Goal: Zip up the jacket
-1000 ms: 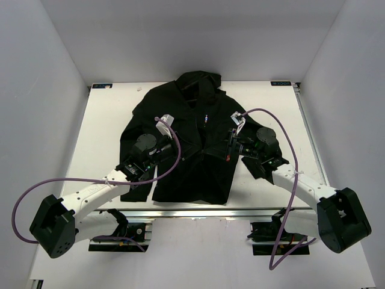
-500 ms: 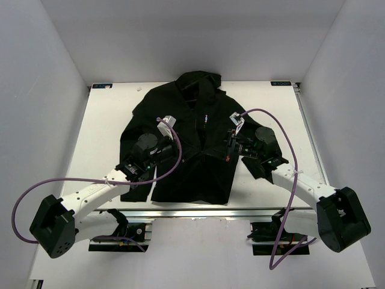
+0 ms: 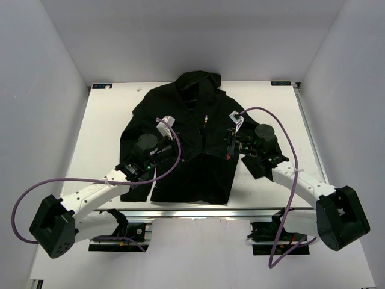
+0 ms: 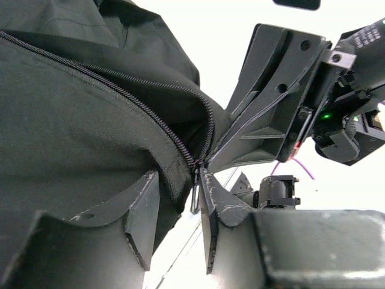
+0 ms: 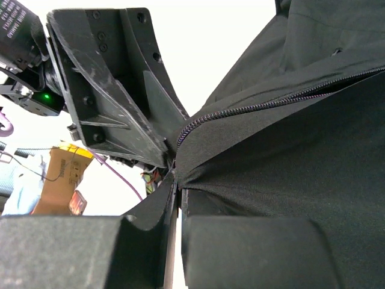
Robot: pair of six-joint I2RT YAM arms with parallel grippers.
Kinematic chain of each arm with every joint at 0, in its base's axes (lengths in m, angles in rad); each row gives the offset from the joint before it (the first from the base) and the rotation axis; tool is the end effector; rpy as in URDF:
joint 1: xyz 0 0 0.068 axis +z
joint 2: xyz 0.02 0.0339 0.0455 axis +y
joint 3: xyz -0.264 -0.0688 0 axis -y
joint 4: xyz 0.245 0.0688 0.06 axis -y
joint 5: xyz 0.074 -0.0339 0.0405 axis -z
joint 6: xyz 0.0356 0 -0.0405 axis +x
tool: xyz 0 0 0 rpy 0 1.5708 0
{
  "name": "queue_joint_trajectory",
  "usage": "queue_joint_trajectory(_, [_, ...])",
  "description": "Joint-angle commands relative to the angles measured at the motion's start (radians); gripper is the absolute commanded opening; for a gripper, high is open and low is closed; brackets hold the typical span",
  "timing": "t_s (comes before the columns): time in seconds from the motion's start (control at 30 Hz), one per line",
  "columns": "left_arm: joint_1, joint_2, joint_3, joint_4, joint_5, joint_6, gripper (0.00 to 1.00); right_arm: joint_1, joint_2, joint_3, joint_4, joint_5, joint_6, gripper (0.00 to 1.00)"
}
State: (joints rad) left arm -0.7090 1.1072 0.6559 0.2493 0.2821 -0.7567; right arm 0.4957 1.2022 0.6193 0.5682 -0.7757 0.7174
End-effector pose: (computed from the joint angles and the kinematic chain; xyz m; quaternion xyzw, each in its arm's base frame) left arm 0.1868 -0.1733 0.2751 0.0706 0.7690 -0.4997 0.3924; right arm 0.2185 0.1465 0.2735 -0.1909 0.6847 0.5917 0.3803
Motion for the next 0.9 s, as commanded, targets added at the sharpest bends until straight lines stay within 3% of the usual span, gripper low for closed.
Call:
queue_joint_trajectory(0.0, [-0.001,-0.01,0.002,0.044,0.025,-0.016,0.43,0.004,0.007,0.043,0.031,-0.037,-0.016,0.0])
queue_joint_trajectory(0.17, [-0.001,0.009,0.007,0.061,0.035,-0.016,0.43,0.006,0.008,0.045,0.033,-0.043,-0.018,0.0])
queue_joint_trajectory(0.33, [-0.001,0.031,0.016,0.073,0.061,-0.013,0.32,0.006,0.008,0.042,0.042,-0.034,-0.01,0.0])
queue_joint_trajectory(0.43, [-0.001,0.036,0.024,0.051,0.054,-0.013,0.05,0.006,0.004,0.039,0.042,-0.022,-0.01,0.0])
queue_joint_trajectory(0.47, [-0.001,0.034,0.021,0.048,0.045,-0.013,0.0,0.006,0.003,0.037,0.036,-0.016,-0.007,0.0])
queue_joint_trajectory(0.67, [-0.003,-0.055,-0.067,0.126,0.008,-0.02,0.0,-0.002,-0.024,0.013,0.021,0.119,0.019,0.0])
queue_joint_trajectory(0.87, [-0.003,-0.095,-0.082,0.071,-0.001,-0.004,0.0,-0.017,-0.043,-0.038,0.185,0.155,0.12,0.0])
